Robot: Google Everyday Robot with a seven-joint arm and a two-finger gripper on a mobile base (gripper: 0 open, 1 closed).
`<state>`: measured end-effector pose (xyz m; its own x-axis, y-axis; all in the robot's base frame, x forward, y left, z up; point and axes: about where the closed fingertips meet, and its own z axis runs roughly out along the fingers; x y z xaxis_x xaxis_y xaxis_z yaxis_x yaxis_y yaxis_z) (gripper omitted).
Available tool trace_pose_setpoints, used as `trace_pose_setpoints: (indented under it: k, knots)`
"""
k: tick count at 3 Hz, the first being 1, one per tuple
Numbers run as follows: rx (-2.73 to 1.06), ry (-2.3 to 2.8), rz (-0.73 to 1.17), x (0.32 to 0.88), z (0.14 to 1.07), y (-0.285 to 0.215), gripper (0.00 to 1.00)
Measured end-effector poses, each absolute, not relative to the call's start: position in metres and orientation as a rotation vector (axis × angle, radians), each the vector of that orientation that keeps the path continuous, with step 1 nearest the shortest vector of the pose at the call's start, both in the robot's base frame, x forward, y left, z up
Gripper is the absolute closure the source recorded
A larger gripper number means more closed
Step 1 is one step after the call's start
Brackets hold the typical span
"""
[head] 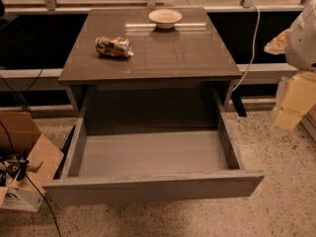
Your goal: Place orange can into top drawer
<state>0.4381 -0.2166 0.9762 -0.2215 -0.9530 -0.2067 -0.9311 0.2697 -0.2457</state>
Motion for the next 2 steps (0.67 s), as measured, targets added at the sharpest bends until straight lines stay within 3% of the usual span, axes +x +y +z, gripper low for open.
trace_pose_setpoints:
  k: [2]
  knots:
    - [-1.697, 2.170, -0.004, 0.460, 0.975, -0.192, 0.00]
